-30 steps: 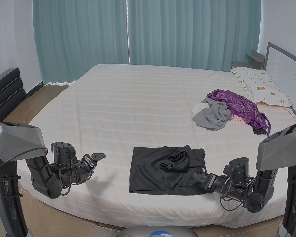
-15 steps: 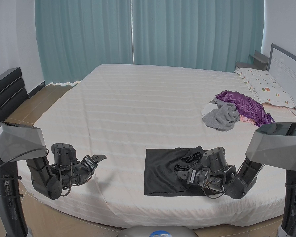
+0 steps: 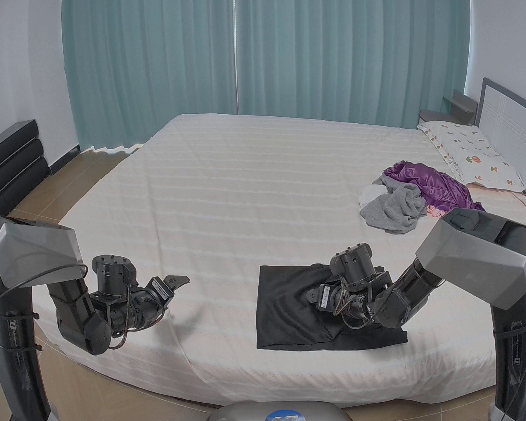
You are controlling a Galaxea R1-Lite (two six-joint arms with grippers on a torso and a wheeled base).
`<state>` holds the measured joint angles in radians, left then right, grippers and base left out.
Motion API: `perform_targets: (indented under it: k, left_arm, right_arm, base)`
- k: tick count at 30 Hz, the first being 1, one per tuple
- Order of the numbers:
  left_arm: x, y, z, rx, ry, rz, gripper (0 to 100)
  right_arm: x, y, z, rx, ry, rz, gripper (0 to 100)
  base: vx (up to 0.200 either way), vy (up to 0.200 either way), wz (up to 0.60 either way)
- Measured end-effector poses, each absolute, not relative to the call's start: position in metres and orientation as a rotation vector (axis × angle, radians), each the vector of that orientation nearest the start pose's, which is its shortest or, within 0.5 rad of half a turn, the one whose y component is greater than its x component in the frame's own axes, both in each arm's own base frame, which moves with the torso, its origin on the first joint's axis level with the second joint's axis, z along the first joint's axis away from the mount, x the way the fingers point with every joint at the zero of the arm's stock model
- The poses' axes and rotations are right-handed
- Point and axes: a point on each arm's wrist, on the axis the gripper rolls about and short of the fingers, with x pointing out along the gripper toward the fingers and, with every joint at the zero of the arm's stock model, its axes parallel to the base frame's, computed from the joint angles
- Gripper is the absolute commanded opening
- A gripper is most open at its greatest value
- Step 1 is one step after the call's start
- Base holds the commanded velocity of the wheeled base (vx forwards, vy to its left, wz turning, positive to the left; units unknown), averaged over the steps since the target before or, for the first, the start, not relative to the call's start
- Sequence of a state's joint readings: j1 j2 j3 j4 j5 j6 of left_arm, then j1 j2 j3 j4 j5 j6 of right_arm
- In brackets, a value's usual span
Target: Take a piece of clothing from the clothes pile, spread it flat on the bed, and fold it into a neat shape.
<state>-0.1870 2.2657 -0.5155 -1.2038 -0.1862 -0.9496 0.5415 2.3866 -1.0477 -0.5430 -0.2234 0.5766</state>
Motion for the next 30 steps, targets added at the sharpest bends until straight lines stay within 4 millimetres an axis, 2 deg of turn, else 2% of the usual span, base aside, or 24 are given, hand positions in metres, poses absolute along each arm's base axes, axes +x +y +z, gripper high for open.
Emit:
perform_targets:
  k: [7, 20, 30]
  left_arm:
    - [0.316, -0.064, -0.008, -0.913, 0.679, -0.074, 100]
    - [0.317, -0.064, -0.008, -0.913, 0.678, -0.075, 100]
    - [0.317, -0.065, -0.008, -0.913, 0.678, -0.077, 100]
  right_arm:
    - [0.345, 0.197, -0.019, 0.230, 0.822, 0.049, 0]
    - [0.319, 0.130, -0.001, 0.260, 0.896, 0.001, 0]
    - [0.301, 0.088, -0.002, 0.248, 0.851, 0.047, 0]
  base:
    - [0.000, 0.000, 0.00]
    - [0.000, 0.000, 0.00]
    - [0.000, 0.000, 0.00]
